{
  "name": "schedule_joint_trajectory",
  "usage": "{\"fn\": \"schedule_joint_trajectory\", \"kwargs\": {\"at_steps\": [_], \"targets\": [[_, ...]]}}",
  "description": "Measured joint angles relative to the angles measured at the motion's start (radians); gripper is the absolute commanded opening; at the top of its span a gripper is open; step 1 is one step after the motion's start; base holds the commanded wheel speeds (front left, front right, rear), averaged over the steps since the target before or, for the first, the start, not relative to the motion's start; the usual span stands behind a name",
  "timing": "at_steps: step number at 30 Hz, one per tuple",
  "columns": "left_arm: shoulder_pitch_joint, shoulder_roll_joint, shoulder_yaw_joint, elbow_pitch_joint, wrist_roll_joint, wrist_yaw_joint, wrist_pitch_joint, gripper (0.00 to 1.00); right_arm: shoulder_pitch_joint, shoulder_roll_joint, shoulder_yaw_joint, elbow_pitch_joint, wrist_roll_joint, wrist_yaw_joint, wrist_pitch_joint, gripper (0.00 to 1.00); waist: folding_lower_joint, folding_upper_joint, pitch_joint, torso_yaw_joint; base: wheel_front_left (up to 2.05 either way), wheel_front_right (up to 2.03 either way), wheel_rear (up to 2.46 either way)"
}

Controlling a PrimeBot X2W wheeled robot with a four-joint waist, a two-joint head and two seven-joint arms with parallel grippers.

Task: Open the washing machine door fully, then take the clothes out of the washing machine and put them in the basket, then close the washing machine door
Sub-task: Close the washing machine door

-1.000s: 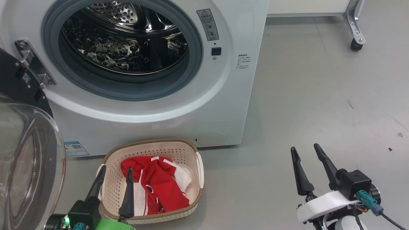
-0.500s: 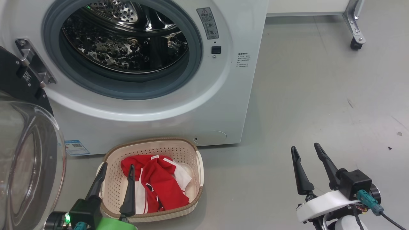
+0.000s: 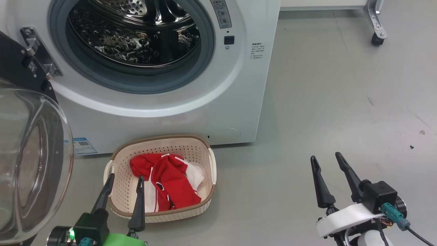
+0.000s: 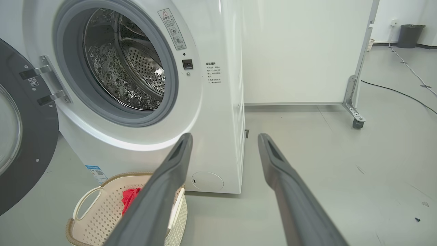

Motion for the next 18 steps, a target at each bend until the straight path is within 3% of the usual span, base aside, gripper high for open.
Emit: {"fn": "schedule_joint_trajectory", "kwargs": {"at_steps": [18], "targets": [[0.005,0.002,-0.007,-0.032,0.0,-0.001,0.007,1.0,0.0,0.0,0.001,-0.005,0.001,-0.006,0.0,1.0,0.0,0.0,0.018,-0.009,-1.02,1.02,0.0]]}}
